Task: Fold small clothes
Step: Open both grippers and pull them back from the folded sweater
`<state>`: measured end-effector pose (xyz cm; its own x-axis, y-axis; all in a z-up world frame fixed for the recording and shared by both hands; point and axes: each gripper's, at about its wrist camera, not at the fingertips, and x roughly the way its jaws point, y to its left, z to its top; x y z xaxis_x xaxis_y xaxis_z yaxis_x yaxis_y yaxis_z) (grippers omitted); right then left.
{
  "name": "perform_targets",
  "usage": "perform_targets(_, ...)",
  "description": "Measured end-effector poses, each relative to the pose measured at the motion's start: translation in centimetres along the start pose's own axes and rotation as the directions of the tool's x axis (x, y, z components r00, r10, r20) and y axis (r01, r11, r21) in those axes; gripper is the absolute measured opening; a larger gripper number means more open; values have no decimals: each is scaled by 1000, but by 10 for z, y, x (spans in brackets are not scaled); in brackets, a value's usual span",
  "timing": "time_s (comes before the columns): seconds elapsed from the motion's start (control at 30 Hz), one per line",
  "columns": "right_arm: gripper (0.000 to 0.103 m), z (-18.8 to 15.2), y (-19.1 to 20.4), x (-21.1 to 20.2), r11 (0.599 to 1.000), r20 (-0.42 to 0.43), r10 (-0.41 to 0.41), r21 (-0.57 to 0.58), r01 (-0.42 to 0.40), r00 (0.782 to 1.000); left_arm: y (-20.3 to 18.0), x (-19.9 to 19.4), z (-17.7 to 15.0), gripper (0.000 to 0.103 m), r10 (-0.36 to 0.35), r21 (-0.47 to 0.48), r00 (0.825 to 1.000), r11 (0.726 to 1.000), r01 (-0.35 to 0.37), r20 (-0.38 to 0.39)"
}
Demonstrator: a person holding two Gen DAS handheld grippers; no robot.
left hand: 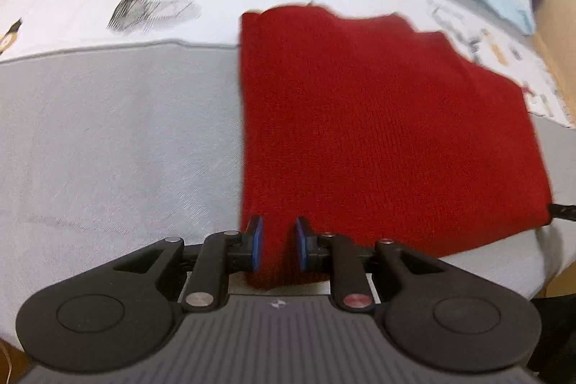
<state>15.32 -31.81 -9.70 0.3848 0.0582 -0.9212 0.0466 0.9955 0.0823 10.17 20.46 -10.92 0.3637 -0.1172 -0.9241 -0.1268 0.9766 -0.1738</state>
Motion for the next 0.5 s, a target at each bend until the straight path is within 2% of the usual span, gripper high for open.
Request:
perform_targets(0.1, 45, 0, 1, -3, 1000, 9, -2, 0, 2, 1000, 4, 4, -1, 23, 46, 9, 999, 999, -46, -20)
perform_targets(0.23, 45, 6, -2, -25, 999, 162, 21, 27, -26, 987, 7, -3, -1, 23, 25, -10, 1000, 1000, -25, 3)
perform_targets(0.3, 45, 5, -2, -20, 1000, 139, -4, 21, 1, 990, 9, -3, -2, 23, 27, -13, 1000, 1000, -27, 4)
perform_targets(0.37, 45, 1, -3, -3, 999, 40, -52, 16, 51, 998, 10, -5, -2, 25, 28, -16, 1000, 999, -28, 11)
perform_targets(0.4, 45, -1, -3, 0, 997, 21, -72, 18, 71, 997, 11, -7, -2, 26, 31, -20, 999, 999, -31, 19)
perform_targets(0.5, 45, 2, -1, -9, 997, 84, -71, 20, 70, 994, 17, -15, -1, 30, 37, -50, 997, 998, -34, 62)
